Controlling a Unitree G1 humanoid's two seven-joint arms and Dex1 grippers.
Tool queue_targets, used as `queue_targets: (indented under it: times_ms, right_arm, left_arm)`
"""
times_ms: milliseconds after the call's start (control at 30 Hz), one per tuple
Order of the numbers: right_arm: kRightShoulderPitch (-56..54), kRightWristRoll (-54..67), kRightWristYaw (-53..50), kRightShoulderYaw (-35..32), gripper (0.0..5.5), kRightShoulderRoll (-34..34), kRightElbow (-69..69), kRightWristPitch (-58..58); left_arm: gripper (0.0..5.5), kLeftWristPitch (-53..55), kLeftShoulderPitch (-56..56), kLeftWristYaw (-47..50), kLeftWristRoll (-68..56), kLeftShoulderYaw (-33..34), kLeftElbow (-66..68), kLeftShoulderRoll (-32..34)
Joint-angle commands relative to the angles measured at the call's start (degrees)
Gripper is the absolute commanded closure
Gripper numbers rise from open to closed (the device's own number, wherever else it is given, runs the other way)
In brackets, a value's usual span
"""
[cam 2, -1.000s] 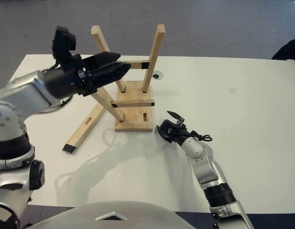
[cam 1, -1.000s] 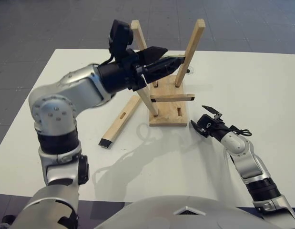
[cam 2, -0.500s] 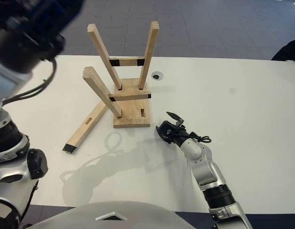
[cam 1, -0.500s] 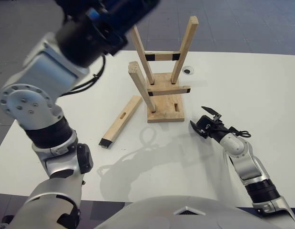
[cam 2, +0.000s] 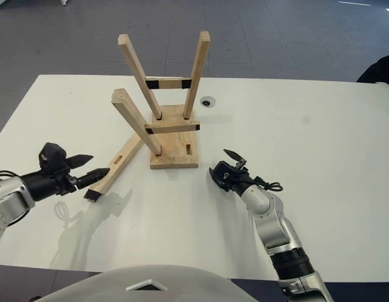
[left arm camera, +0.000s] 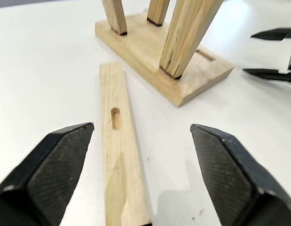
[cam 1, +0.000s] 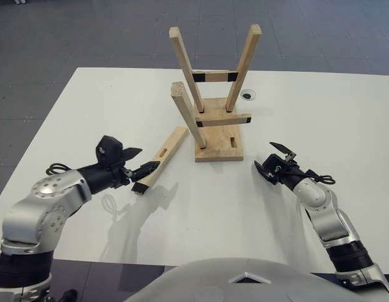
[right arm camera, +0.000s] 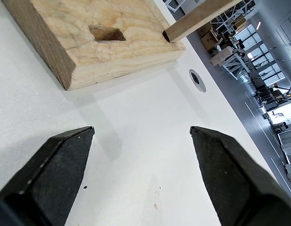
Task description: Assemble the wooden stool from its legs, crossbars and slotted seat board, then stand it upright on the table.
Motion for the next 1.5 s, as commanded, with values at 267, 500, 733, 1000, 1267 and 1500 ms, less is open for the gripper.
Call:
queue_targets:
  times_ms: [267,500,733,1000,1267,1500]
  right_arm:
    - [-0.60,-1.11,0.52,-0.14,1.72,-0.38,-0.51,1.24]
    - [-0.59,-0.06,3.01,-0.11,1.72,-1.63,-1.82,0.06]
    - [-0.93,12.09,8.45,-10.11,1.72,-2.23,-6.78,6.84]
    - [-7.79,26.54,6.50,-17.40,1.72,3.54,-12.12,20.52]
    - [-18.26,51.92,-0.82,-32.01,1.72,11.04,-19.99,38.96]
    - [-38.42,86.43,-6.35,-38.18,1.36,6.91,-20.19,54.83]
  left_arm:
    - [1.69,2.97,-0.41,4.34,12.65,-10.07,3.61,-2.30]
    - [1.86,4.96,0.03,6.86,15.08,-9.50,5.91,-5.47]
    - [2.98,2.88,-1.21,8.75,13.33,-7.60,5.26,-13.05]
    - [3.45,-3.73,-10.55,9.39,15.23,-2.92,11.01,-15.02]
    - [3.45,-13.91,-39.43,11.96,4.01,11.22,16.25,-18.79]
    - [3.45,11.98,-52.66,10.67,-29.07,11.16,8.06,-15.90]
